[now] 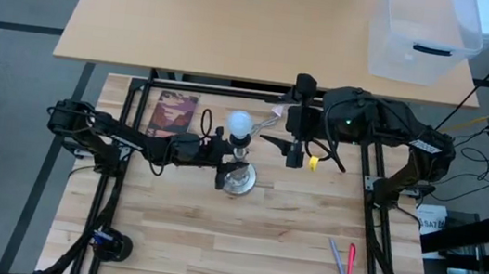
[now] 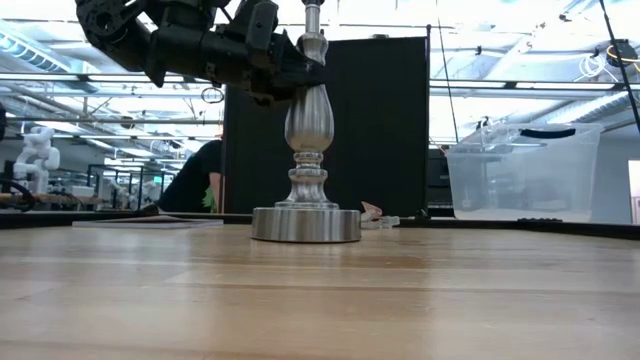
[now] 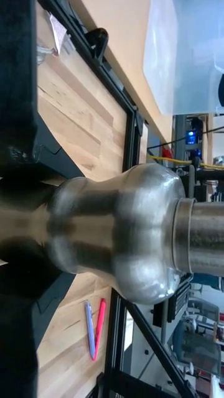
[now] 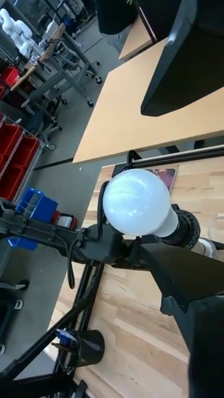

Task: Screw lightbulb
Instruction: Insert the lightbulb into the silver lamp

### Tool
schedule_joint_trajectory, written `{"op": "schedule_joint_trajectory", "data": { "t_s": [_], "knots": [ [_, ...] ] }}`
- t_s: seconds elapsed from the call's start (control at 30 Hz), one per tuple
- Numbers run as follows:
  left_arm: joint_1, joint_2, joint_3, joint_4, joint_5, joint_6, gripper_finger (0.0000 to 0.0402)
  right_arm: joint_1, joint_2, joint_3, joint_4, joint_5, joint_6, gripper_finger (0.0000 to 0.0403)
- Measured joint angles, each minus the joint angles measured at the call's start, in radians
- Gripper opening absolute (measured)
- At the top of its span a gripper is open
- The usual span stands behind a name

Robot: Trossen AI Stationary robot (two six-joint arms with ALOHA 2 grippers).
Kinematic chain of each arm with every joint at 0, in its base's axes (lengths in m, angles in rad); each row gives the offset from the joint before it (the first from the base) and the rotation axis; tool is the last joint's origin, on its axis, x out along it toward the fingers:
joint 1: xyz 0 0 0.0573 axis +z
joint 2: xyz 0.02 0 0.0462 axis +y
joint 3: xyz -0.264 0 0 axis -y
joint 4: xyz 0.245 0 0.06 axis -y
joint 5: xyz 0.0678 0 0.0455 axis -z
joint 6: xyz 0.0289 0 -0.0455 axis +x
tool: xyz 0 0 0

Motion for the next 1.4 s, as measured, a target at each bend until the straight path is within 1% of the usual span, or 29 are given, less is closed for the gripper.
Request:
{"op": "schedule_joint_trajectory", "data": {
  "t_s": [0.23, 0.4, 0.63, 0.7, 0.9, 1.07, 1.23, 1.4],
  "knots": [
    [0.015, 0.002, -0.001, 0.019, 0.006, -0.006, 0.0158, 0.0, 0.0, 0.0, 0.014, 0.0, -0.003, 0.0345],
    [0.018, 0.045, 0.004, 0.1, 0.045, -0.01, 0.0158, 0.0, 0.0, 0.0, 0.014, 0.0, 0.001, 0.0345],
    [0.015, 0.173, 0.114, 0.122, 0.052, -0.013, 0.0158, 0.0, 0.0, 0.0, 0.019, 0.0, 0.001, 0.0345],
    [0.015, 0.196, 0.145, 0.116, 0.069, -0.009, 0.0158, 0.001, 0.0, 0.0, 0.017, 0.0, 0.006, 0.0345],
    [0.014, 0.237, 0.199, 0.1, 0.106, 0.004, 0.0158, 0.023, -0.014, 0.002, -0.048, 0.005, 0.026, 0.0345],
    [0.015, 0.259, 0.204, 0.118, 0.128, 0.002, 0.0158, 0.039, -0.016, 0.05, -0.148, 0.0, 0.09, 0.0345],
    [0.015, 0.26, 0.203, 0.128, 0.128, 0.003, 0.0158, 0.04, -0.016, 0.064, -0.178, 0.0, 0.144, 0.0345],
    [0.015, 0.263, 0.219, 0.123, 0.132, 0.01, 0.0158, 0.039, -0.016, 0.064, -0.176, 0.0, 0.155, 0.0345]
  ]
}}
